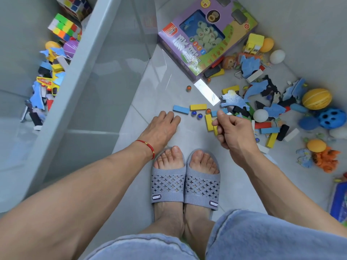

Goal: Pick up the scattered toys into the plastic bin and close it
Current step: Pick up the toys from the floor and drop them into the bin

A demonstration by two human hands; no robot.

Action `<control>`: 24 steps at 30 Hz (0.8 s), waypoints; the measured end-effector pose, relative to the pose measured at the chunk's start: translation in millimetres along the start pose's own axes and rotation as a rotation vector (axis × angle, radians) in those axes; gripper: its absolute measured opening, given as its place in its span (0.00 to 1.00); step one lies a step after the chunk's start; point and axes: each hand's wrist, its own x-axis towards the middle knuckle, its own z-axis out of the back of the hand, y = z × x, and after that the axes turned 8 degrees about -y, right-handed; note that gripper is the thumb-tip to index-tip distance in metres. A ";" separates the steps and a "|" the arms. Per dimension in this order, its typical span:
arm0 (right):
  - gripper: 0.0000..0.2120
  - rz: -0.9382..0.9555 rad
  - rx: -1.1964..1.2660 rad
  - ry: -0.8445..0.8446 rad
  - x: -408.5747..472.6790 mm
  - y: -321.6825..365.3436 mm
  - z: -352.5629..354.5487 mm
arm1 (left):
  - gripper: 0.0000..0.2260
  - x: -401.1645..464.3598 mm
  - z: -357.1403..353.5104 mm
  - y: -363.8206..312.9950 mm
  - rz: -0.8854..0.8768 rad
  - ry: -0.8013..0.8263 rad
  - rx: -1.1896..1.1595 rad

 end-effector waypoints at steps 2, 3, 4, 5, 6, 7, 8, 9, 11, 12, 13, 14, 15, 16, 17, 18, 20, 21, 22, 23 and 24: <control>0.15 -0.068 0.065 0.035 -4.4 4.6 4.0 | 0.18 -2.9 0.0 2.1 0.053 0.029 -0.005; 0.13 -0.123 0.118 0.055 -7.2 9.1 5.0 | 0.19 -6.2 0.7 1.6 0.089 0.046 -0.018; 0.10 -0.188 0.167 0.068 -11.1 14.9 5.4 | 0.19 -10.1 3.1 -0.7 0.144 0.065 -0.056; 0.08 -0.258 0.216 0.079 -16.0 23.2 5.4 | 0.19 -14.3 8.9 -4.9 0.239 0.088 -0.133; 0.06 -0.332 0.279 0.099 -21.4 34.2 3.9 | 0.19 -17.2 19.8 -11.5 0.363 0.093 -0.247; 0.04 -0.402 0.354 0.128 -29.0 47.8 3.0 | 0.19 -19.1 36.7 -21.0 0.510 0.085 -0.422; 0.04 -0.450 0.432 0.164 -37.5 63.1 1.5 | 0.19 -21.6 58.2 -33.1 0.661 0.069 -0.672; 0.05 -0.468 0.492 0.206 -47.2 80.1 -1.0 | 0.18 -24.2 84.1 -45.7 0.793 0.053 -0.989; 0.07 -0.413 0.485 0.321 -72.8 122.0 -10.8 | 0.16 -31.0 143.6 -64.7 0.911 0.012 -1.637; 0.07 -0.355 0.444 0.396 -88.0 144.7 -18.0 | 0.15 -35.1 173.4 -68.1 0.870 -0.022 -1.860; 0.08 -0.293 0.403 0.471 -103.2 166.3 -27.5 | 0.15 -40.6 202.6 -67.6 0.799 -0.076 -1.994; 0.08 -0.232 0.368 0.550 -117.9 185.3 -39.6 | 0.14 -47.7 230.9 -63.9 0.732 -0.165 -2.038; 0.08 -0.185 0.330 0.608 -132.0 202.9 -54.2 | 0.13 -56.0 256.4 -58.0 0.705 -0.299 -2.012; 0.08 -0.134 0.276 0.651 -144.8 217.4 -70.9 | 0.11 -65.8 278.3 -47.7 0.720 -0.471 -1.916; 0.08 -0.086 0.209 0.675 -158.0 229.8 -87.1 | 0.09 -76.5 296.6 -35.2 0.763 -0.650 -1.760; 0.07 -0.037 0.144 0.694 -170.7 238.3 -106.5 | 0.08 -88.9 310.9 -19.9 0.834 -0.803 -1.567; 0.11 0.021 0.060 0.749 -189.1 251.1 -128.3 | 0.10 -110.7 330.9 8.2 1.042 -0.961 -1.198; 0.13 0.102 0.028 0.756 -191.2 251.7 -136.4 | 0.13 -119.3 335.7 20.8 1.147 -0.959 -1.041; 0.14 0.098 0.044 0.726 -192.2 252.7 -142.9 | 0.17 -126.6 338.4 30.2 1.229 -0.914 -0.889; 0.14 0.168 0.002 0.743 -194.5 251.7 -147.3 | 0.20 -131.6 340.4 35.5 1.276 -0.859 -0.741; 0.13 0.203 -0.067 0.744 -195.6 249.5 -149.6 | 0.21 -133.6 340.9 37.1 1.273 -0.817 -0.607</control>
